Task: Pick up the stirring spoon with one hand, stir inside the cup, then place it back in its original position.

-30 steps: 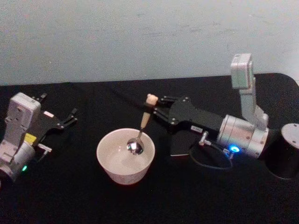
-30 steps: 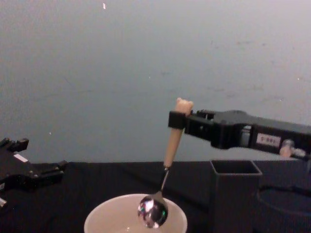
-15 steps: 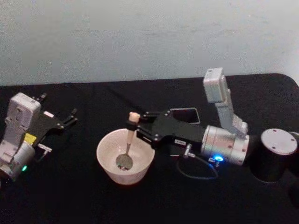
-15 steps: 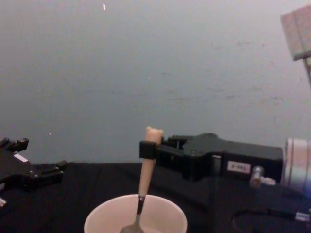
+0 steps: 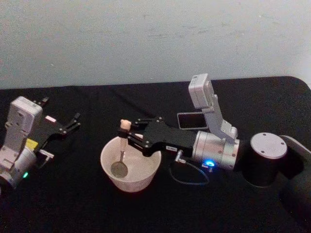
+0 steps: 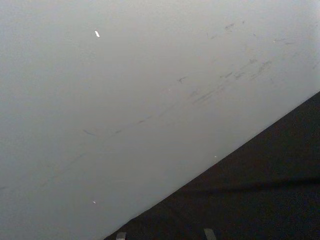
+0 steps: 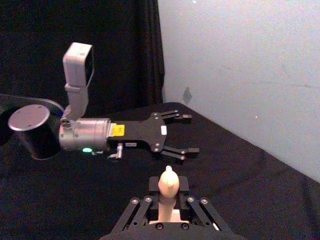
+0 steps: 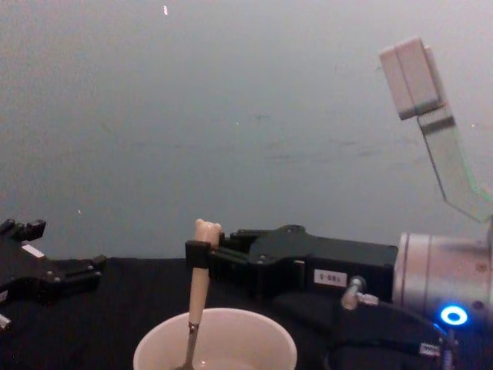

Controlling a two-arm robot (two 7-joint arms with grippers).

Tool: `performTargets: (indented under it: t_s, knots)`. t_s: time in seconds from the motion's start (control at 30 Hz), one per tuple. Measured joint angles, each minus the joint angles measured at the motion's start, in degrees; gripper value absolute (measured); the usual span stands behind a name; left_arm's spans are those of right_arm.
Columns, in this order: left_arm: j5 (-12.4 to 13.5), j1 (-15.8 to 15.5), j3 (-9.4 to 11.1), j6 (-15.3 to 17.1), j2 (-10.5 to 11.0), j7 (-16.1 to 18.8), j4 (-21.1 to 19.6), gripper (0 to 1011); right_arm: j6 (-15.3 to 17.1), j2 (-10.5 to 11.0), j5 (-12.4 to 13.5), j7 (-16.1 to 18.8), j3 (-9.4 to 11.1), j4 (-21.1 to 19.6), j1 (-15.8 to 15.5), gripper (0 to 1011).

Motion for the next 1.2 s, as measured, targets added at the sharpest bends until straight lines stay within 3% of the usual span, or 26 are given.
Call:
performTargets:
  t_s: [0.47,0.63,0.8,1.2]
  knots:
    - [0.0,0.0,0.0,0.0,0.0,0.0,0.0,1001,-2.0,-4.8,-2.7,-2.3,1.4,7.1,3.4,217]
    - [0.0,0.0,0.0,0.0,0.0,0.0,0.0,1001,-2.2,-5.3,-3.1,-2.8,2.5,8.4,4.0,217]
    - [0.0,0.0,0.0,0.0,0.0,0.0,0.0,1001,-2.4,-4.6,-3.3,-2.8,3.6,8.7,4.0,217]
    - [0.0,0.0,0.0,0.0,0.0,0.0,0.0,1001,-1.4,1.4,-2.0,0.6,5.2,2.3,-0.2,217]
